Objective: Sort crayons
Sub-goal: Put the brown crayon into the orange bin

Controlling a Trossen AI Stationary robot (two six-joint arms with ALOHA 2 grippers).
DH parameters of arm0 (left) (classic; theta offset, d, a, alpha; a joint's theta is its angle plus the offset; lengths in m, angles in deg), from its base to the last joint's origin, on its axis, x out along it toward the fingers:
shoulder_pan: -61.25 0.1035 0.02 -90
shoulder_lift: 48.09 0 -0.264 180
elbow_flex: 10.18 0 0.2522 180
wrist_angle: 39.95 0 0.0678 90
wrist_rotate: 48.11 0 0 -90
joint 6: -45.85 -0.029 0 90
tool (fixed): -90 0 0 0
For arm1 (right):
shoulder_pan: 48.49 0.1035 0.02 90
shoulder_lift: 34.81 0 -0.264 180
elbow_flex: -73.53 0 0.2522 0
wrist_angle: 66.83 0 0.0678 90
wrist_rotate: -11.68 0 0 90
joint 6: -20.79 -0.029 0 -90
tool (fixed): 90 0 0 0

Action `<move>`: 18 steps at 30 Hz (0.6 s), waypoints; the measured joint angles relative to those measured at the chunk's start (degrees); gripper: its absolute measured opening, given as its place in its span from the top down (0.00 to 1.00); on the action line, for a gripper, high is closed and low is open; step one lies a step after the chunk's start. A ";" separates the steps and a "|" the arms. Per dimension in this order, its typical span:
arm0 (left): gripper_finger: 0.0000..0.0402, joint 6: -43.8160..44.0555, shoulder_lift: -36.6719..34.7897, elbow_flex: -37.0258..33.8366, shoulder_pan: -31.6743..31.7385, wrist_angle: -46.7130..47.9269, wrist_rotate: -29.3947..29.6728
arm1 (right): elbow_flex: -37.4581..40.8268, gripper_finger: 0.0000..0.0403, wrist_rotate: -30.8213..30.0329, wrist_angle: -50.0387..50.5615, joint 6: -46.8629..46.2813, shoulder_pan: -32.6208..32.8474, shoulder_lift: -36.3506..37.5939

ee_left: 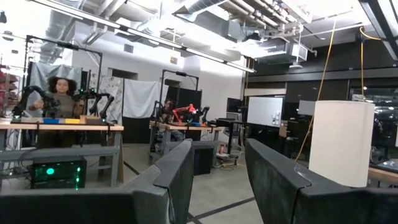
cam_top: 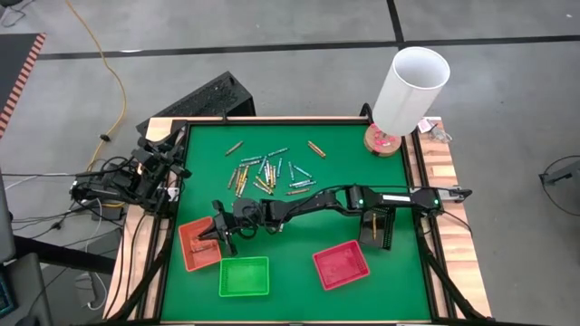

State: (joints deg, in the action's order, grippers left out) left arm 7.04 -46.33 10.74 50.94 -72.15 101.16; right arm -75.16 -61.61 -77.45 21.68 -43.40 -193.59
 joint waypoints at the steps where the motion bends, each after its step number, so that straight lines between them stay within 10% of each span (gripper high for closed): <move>1: 0.66 0.04 0.00 0.00 0.00 0.00 0.00 | 0.00 0.87 0.00 0.00 0.00 0.00 0.00; 18: 0.66 -2.59 -0.02 -0.02 0.00 -0.02 2.57 | 0.09 0.87 -4.25 8.36 1.75 -2.11 3.40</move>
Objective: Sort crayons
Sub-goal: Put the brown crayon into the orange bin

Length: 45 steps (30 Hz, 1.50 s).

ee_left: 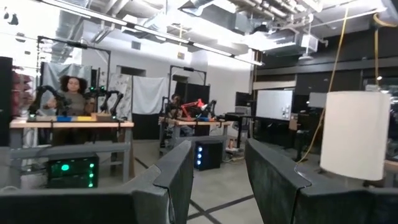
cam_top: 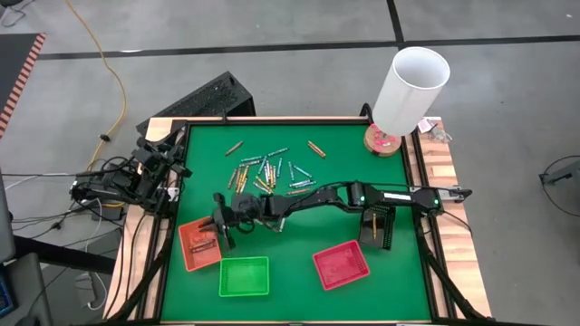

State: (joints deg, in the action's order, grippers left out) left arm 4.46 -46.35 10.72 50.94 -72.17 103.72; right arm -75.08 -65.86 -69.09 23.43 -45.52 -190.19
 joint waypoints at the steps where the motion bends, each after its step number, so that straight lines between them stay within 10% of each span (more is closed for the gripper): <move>1: 0.66 -0.59 0.01 0.00 0.00 0.01 0.38 | -0.03 0.87 -0.49 3.06 -0.02 -0.44 1.15; 21: 0.66 -3.53 0.00 0.00 0.02 0.27 5.32 | -0.02 0.87 -14.33 70.51 -19.66 -2.57 16.96; 45: 0.66 -0.73 0.00 0.00 0.00 6.40 12.15 | 2.71 0.72 -13.91 79.37 -26.36 3.21 15.49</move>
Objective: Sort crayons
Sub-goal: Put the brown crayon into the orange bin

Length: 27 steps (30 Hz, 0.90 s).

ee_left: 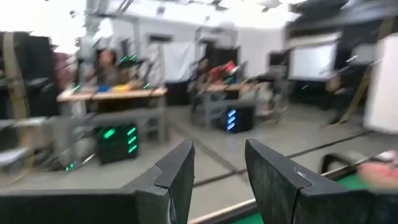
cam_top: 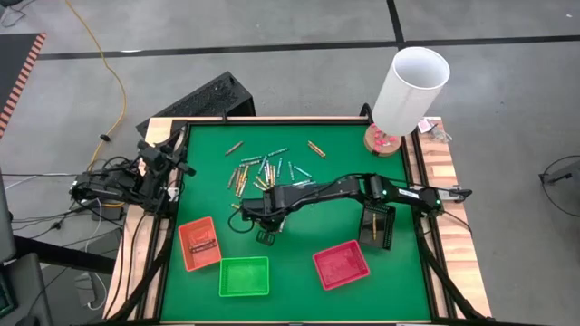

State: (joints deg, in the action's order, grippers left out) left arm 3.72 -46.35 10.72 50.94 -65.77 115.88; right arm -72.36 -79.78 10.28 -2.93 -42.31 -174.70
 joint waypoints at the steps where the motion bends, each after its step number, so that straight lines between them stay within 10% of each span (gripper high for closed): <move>1: 0.66 -0.65 0.00 0.00 0.00 -0.17 2.01 | 0.50 0.70 -0.02 -0.68 -0.26 0.12 0.02; 27: 0.66 -14.36 0.00 -0.02 0.00 -27.85 13.10 | 2.95 0.67 -0.29 -5.72 0.22 -0.30 -2.22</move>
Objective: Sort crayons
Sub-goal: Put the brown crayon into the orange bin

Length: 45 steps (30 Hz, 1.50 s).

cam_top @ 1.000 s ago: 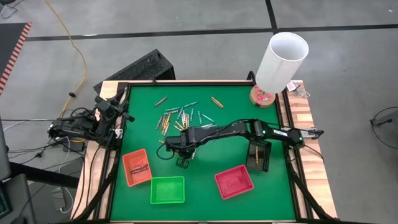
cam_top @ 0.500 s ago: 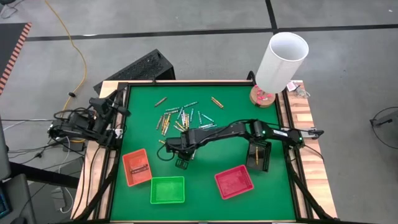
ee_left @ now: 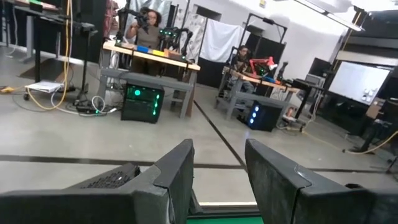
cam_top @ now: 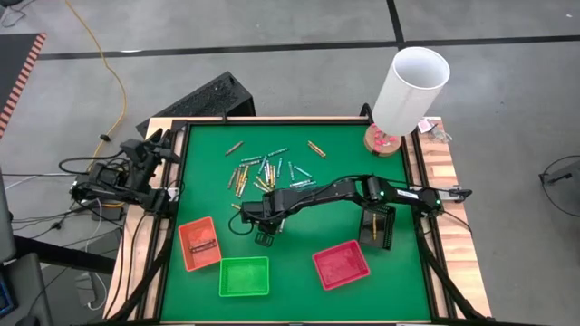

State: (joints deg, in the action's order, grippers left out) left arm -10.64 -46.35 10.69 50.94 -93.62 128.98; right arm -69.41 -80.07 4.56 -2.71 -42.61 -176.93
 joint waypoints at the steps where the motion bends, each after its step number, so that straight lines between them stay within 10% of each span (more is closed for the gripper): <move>1: 0.66 0.03 0.00 0.00 0.00 0.52 0.14 | -0.10 0.67 0.29 -0.03 -0.04 -0.02 -0.47; 22: 0.66 0.55 0.02 -0.02 0.00 1.51 0.26 | -0.07 0.98 0.01 0.48 -3.46 0.13 -2.07; 45: 0.66 1.44 0.01 -0.02 -0.02 2.53 0.33 | 0.25 1.00 -9.50 -12.29 -0.21 0.06 1.61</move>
State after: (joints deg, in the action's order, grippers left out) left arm -9.20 -46.34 10.67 50.92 -91.08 129.31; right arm -69.15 -89.56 -7.73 -2.91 -42.55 -175.32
